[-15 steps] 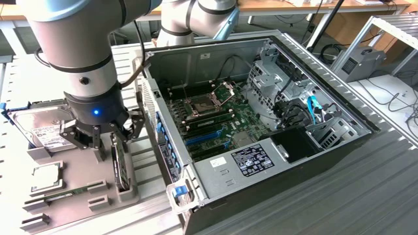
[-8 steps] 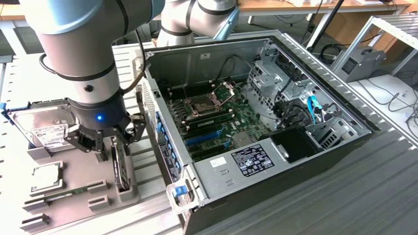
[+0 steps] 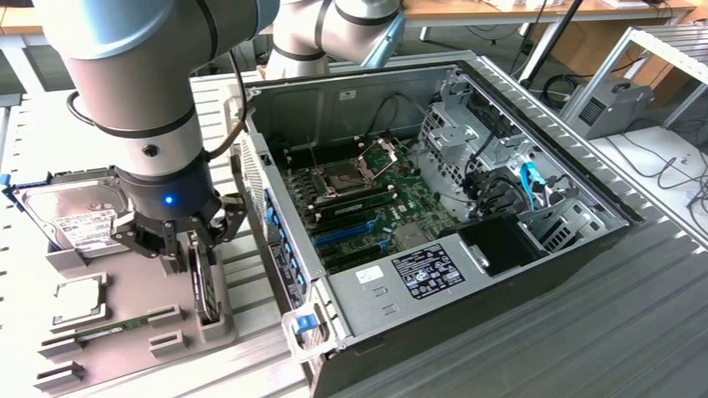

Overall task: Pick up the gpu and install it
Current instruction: 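Pick up the gpu and move the gpu toward the slot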

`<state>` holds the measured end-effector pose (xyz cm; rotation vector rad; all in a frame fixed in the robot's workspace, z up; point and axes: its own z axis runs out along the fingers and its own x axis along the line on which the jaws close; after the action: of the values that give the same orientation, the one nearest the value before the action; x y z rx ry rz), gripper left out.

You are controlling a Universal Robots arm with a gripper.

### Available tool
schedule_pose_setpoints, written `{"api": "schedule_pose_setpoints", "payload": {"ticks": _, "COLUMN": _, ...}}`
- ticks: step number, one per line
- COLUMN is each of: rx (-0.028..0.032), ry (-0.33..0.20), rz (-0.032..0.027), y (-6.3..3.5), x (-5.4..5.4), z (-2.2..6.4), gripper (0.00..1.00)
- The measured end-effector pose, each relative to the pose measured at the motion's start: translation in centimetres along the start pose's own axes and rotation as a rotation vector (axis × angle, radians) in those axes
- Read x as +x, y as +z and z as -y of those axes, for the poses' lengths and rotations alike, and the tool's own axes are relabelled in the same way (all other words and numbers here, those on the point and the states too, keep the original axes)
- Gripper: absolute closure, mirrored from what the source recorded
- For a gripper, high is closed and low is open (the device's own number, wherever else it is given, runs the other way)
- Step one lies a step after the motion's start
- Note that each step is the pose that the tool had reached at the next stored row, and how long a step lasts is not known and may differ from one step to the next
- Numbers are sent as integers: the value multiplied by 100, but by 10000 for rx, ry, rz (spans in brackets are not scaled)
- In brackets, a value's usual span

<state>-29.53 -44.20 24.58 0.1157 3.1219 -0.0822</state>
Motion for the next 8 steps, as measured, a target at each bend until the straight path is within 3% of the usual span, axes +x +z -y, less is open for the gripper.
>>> {"api": "schedule_pose_setpoints", "payload": {"ticks": 1, "rx": 0, "ry": 0, "rz": 0, "y": 0, "x": 0, "z": 0, "gripper": 66}}
{"api": "schedule_pose_setpoints", "payload": {"ticks": 4, "rx": 0, "ry": 0, "rz": 0, "y": 0, "x": 0, "z": 0, "gripper": 74}}
{"api": "schedule_pose_setpoints", "payload": {"ticks": 8, "rx": 0, "ry": 0, "rz": 0, "y": 0, "x": 0, "z": 0, "gripper": 74}}
